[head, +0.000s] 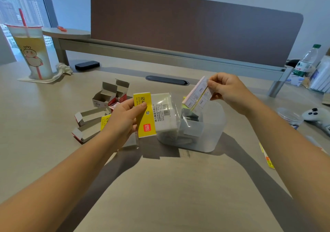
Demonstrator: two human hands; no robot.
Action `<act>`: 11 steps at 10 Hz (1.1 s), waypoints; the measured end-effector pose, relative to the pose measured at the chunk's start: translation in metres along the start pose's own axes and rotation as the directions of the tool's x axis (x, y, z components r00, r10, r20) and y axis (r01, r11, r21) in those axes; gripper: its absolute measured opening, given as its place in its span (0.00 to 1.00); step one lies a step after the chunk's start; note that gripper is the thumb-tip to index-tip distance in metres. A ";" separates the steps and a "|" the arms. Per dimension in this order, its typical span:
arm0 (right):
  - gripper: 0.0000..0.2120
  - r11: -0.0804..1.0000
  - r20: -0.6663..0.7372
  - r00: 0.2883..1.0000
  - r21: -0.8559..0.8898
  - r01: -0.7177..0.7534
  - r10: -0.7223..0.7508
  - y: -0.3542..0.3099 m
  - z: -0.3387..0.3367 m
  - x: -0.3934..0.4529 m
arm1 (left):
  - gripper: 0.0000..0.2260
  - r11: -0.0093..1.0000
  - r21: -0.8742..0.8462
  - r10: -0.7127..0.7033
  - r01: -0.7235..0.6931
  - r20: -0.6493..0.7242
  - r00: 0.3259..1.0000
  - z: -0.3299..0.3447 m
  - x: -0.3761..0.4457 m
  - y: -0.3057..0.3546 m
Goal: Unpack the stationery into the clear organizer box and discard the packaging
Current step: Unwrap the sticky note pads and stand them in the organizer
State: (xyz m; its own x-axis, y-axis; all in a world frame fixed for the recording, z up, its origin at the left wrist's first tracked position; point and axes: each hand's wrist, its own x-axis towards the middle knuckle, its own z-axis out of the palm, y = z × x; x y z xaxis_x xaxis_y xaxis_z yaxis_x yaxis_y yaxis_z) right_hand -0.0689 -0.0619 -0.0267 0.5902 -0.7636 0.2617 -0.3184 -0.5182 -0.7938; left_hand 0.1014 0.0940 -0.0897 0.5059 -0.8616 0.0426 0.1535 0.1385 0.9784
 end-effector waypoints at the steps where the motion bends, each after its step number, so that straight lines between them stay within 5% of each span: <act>1: 0.08 0.997 0.087 0.996 -0.076 -0.015 0.022 0.003 0.003 0.005 | 0.07 1.000 -0.005 -0.014 0.014 -0.015 1.000 0.000 0.001 -0.004; 7: 0.06 0.936 -0.107 0.979 -0.327 0.129 -0.172 0.007 0.014 0.026 | 0.07 1.000 -0.004 -0.001 0.001 -0.011 1.000 -0.004 0.003 -0.007; 11: 0.05 0.981 -0.115 0.980 -0.122 0.150 -0.164 0.006 0.006 0.018 | 0.07 1.000 0.001 -0.020 0.020 -0.018 1.000 -0.005 0.004 -0.009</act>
State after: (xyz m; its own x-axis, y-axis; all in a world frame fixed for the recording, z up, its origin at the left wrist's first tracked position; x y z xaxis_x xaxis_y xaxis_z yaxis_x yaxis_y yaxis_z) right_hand -0.0561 -0.0765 -0.0296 0.5451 -0.7074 0.4500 -0.3140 -0.6699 -0.6727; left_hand 0.1060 0.0915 -0.0991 0.5176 -0.8554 0.0191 0.1628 0.1203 0.9793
